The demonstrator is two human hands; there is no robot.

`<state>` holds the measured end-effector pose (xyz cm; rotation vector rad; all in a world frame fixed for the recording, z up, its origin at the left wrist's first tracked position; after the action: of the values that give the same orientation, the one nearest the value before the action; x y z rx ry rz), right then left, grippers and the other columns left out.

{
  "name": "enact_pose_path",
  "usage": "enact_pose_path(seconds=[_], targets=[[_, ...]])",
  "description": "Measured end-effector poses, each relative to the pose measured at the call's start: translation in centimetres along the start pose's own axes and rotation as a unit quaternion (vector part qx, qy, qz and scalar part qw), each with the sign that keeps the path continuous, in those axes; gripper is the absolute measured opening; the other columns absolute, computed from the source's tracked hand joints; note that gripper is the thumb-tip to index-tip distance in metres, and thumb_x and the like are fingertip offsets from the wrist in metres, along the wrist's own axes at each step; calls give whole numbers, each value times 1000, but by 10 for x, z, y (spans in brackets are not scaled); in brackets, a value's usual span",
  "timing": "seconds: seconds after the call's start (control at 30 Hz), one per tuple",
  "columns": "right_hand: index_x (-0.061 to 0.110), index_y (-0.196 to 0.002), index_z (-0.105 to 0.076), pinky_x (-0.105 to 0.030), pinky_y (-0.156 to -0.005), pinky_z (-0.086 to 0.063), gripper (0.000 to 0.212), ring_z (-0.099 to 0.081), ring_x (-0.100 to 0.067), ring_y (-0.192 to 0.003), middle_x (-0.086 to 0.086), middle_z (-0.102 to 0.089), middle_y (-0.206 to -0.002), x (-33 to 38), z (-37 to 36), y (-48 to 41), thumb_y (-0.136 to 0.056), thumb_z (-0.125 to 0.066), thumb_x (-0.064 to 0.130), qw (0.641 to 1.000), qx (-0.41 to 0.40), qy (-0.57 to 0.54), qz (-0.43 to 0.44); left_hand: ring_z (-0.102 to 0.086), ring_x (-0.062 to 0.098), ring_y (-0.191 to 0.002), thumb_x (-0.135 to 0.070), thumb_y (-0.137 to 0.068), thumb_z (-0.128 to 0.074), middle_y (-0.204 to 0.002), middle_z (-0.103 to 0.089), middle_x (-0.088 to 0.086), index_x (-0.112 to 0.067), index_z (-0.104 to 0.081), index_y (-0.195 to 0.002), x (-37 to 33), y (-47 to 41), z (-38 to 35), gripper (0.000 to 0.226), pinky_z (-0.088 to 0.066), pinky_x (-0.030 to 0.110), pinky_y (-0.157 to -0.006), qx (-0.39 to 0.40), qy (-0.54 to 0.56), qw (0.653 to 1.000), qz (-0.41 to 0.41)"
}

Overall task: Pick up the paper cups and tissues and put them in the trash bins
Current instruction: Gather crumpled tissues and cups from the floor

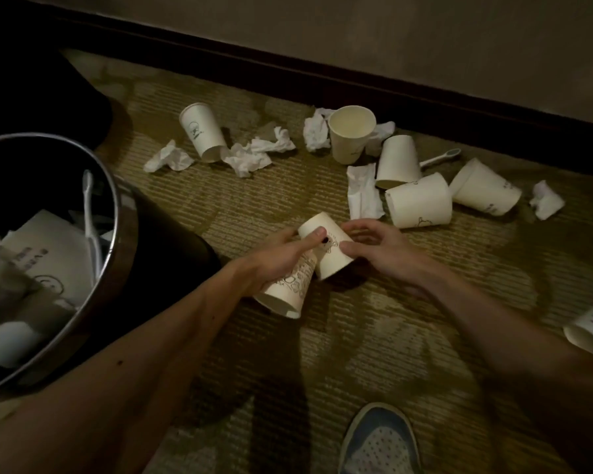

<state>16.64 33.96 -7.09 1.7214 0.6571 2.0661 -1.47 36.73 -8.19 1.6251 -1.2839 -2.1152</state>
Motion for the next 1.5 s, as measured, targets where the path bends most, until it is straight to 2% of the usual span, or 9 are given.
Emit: enact_pose_path(seconds=[0.2, 0.33, 0.47, 0.67, 0.8, 0.93, 1.1, 1.27, 1.5], targets=[[27, -104, -71, -18, -74, -54, 27, -67, -10, -98, 2, -70, -109, 6, 27, 14, -85, -70, 7, 999, -17, -22, 23, -73, 20, -91, -57, -83, -67, -108, -70, 3, -25, -52, -122, -11, -10, -32, 53, -61, 38, -71, -1, -11, 1000, -28], [26, -100, -72, -32, -91, -55, 28, -65, -15, -107, 1, -68, -116, 9, 48, 17, -84, -70, 3, 998, -23, -55, 20, -72, 24, -96, -59, -79, -70, -112, -69, 7, -20, -48, -126, -19, -17, -47, 65, -59, 47, -83, 26, 4, 1000, -4], [27, -105, -69, -27, -85, -56, 32, -66, -11, -105, 5, -69, -114, 7, 61, 18, -82, -72, 4, 998, -28, -53, 10, -73, 21, -88, -52, -79, -75, -104, -72, 4, -23, -54, -113, -24, -25, -54, 50, -61, 43, -77, 7, 24, 1000, -19], [20, -122, -54, -23, -82, -44, 34, -54, -11, -101, 0, -55, -124, 2, 117, 15, -90, -67, 20, 909, -412, 65, -4, -73, 19, -77, -51, -77, -76, -103, -68, 2, -31, -52, -101, -31, -28, -48, 39, -57, 31, -56, -36, 26, 998, -47], [18, -143, -37, -40, -106, -42, 59, -51, -24, -124, -4, -49, -141, -13, 117, 3, -91, -65, 27, 925, -365, 91, -50, -70, 22, -89, -56, -77, -74, -108, -65, 0, -28, -49, -117, -37, -25, -41, 55, -61, 42, -72, -55, -16, 997, -59], [16, -134, -49, -44, -97, -50, 44, -59, -20, -106, -4, -59, -120, -16, 110, -2, -93, -63, 22, 939, -337, 45, -56, -70, 17, -87, -58, -77, -72, -108, -64, -2, -28, -45, -120, -46, -17, -35, 58, -60, 37, -67, -70, -45, 994, -70], [14, -119, -59, -32, -81, -53, 25, -59, -15, -89, 1, -61, -100, -7, 109, 10, -96, -58, 24, 934, -351, 60, -23, -65, 22, -99, -56, -80, -71, -118, -59, 1, -21, -40, -133, -68, -5, -33, 70, -57, 46, -84, -58, -88, 990, -94], [16, -113, -61, -18, -69, -44, 19, -57, -6, -84, 10, -57, -86, 35, 112, 45, -97, -58, 26, 927, -367, 32, 72, -61, -8, -80, -52, -85, -68, -96, -53, -24, -31, -41, -125, -123, 28, -35, 53, -47, 11, -56, -33, -194, 961, -192], [31, -106, -64, -16, -59, -45, 12, -58, 7, -73, 17, -60, -86, 138, 78, 90, -94, -62, 31, 911, -340, 17, 234, -69, 7, -77, -65, -80, -64, -101, -63, -11, -33, -46, -116, -210, 143, 25, 51, -59, 25, -53, -79, -412, 872, -252]])
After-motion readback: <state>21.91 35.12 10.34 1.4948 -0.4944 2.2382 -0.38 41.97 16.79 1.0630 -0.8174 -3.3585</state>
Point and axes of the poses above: each hand's wrist, its own y-axis away from the middle knuckle, its own z-axis out of the back of the hand, x = y × z, the point moved 5 cm from there along -y, towards the middle knuckle
